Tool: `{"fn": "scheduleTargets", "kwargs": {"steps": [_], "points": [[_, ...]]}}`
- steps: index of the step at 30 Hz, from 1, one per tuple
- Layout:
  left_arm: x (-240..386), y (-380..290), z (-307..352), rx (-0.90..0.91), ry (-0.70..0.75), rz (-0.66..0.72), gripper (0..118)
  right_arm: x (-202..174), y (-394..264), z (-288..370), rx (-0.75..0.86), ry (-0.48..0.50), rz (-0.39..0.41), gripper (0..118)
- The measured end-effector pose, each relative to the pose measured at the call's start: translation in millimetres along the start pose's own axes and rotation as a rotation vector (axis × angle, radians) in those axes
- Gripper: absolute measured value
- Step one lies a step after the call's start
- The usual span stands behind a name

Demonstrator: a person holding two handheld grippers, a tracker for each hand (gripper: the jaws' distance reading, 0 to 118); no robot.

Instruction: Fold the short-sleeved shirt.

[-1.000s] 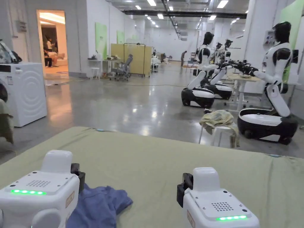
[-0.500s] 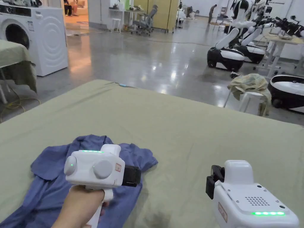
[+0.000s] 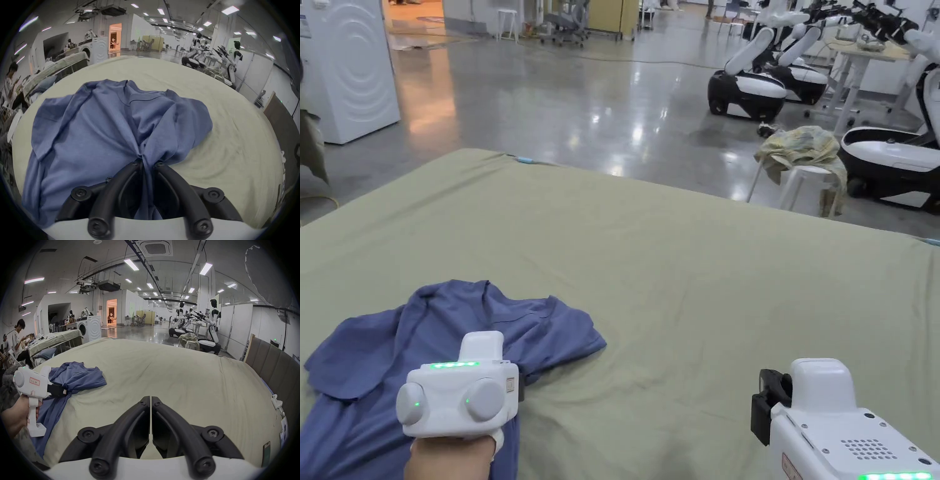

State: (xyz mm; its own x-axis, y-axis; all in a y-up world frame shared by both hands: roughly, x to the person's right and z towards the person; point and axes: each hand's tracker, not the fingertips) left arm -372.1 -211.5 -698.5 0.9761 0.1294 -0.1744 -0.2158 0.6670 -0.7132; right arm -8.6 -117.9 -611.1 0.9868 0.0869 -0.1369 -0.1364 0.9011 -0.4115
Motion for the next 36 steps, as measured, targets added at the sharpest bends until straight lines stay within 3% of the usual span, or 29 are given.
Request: {"fn": "scheduleTargets", "kwargs": {"steps": [2, 5, 8, 15, 19, 25, 26, 29, 30, 31, 33, 34, 36], "points": [[17, 3, 10, 0.052, -0.013, -0.045, 11, 9, 0, 8, 0.011, -0.011, -0.012, 3], [43, 11, 38, 0.176, -0.164, 0.004, 11, 30, -2, 24, 0.023, -0.038, -0.042, 3], [98, 22, 59, 0.199, -0.25, -0.092, 11, 57, -7, 44, 0.026, -0.078, -0.057, 3], [270, 25, 149, 0.32, -0.538, -0.209, 10, 140, -24, 102, 0.052, -0.22, -0.123, 3], [366, 2, 179, 0.301, -0.676, -0.307, 10, 191, -35, 129, 0.058, -0.298, -0.161, 3], [474, -96, 114, -0.054, -0.626, -0.499, 10, 248, -63, 148, 0.036, -0.383, -0.211, 3], [473, -92, 71, -0.107, -0.597, -0.505, 10, 253, -67, 149, 0.029, -0.387, -0.223, 3], [478, -117, 42, -0.132, -0.581, -0.494, 11, 264, -76, 149, 0.012, -0.401, -0.235, 3], [475, -119, 39, -0.129, -0.583, -0.478, 16, 266, -78, 150, 0.01, -0.402, -0.233, 3], [474, -117, 44, -0.103, -0.6, -0.467, 34, 265, -78, 149, 0.009, -0.403, -0.228, 3], [472, -110, 60, -0.023, -0.653, -0.501, 86, 264, -77, 148, 0.011, -0.396, -0.211, 3], [462, -102, 76, 0.028, -0.698, -0.51, 100, 261, -75, 147, 0.012, -0.392, -0.205, 3], [442, -94, 109, 0.152, -0.751, -0.496, 100, 253, -71, 145, 0.017, -0.369, -0.209, 3]]}}
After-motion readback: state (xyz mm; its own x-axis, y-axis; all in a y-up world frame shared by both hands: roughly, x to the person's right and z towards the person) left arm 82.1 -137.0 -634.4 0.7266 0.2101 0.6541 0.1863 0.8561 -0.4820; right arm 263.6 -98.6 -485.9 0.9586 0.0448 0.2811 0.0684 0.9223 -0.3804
